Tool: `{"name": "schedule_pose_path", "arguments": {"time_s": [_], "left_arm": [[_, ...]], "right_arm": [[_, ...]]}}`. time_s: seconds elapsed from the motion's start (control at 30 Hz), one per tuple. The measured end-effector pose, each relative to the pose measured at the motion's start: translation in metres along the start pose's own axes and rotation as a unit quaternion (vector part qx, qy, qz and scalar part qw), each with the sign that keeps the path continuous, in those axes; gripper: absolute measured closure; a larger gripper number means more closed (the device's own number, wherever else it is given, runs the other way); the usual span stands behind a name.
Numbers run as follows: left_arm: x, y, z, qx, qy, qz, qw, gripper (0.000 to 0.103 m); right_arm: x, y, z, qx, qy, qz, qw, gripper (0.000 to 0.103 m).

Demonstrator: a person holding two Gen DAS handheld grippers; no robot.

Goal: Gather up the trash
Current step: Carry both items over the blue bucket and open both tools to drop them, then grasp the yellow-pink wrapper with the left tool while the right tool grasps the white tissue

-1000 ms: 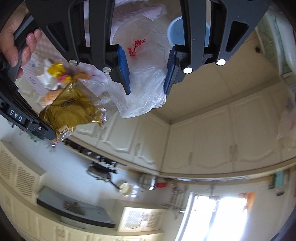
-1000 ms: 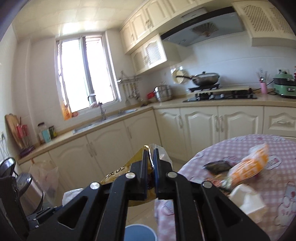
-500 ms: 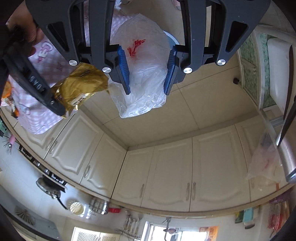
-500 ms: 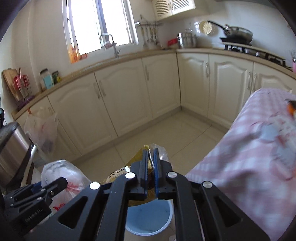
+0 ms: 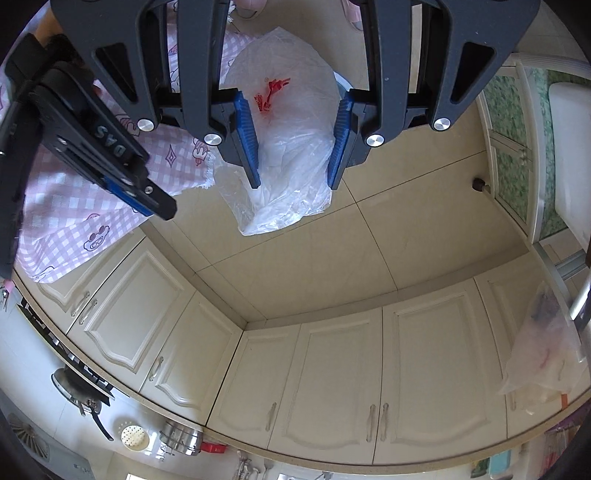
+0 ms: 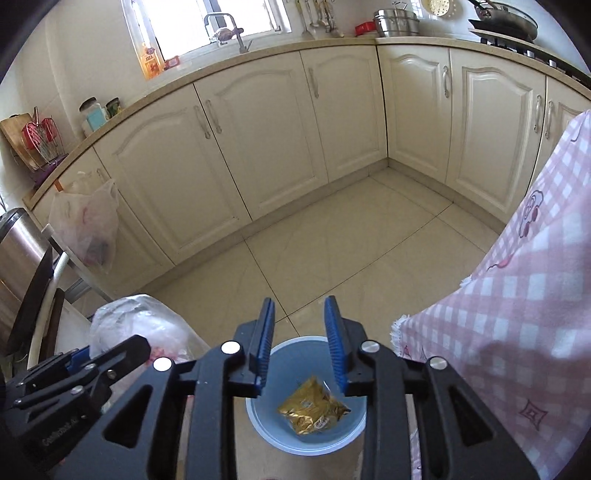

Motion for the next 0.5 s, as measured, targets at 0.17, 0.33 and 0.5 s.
{"name": "schedule_pose_path", "arguments": {"time_s": [0.17,0.33,0.5], "left_arm": [[-0.001,0.005,0.004,-0.008,-0.003,0.007,0.9999,0.069],[0.004,0.014,0.003,-0.012,-0.001,0.016,0.9998,0.068],[0.016,0.027,-0.005,-0.011,0.017,0.022,0.9995,0.057]], "right_arm": [[0.001,0.003,-0.017,-0.03,0.014,-0.016,0.999,0.068],[0.005,0.012,-0.038,-0.059,0.033,-0.023,0.997,0.061],[0.016,0.016,-0.066,-0.07,0.067,-0.025,0.995,0.058]]}}
Point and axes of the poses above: each gripper's, at about its wrist camera, not at the fingertips, and z roughly the way its jaws point, y to its right, x to its top, the point moved 8 cm from there along z, roughly the way its jaws point, and after that the axes turned 2 degrees about x, right-handed, at the moved point
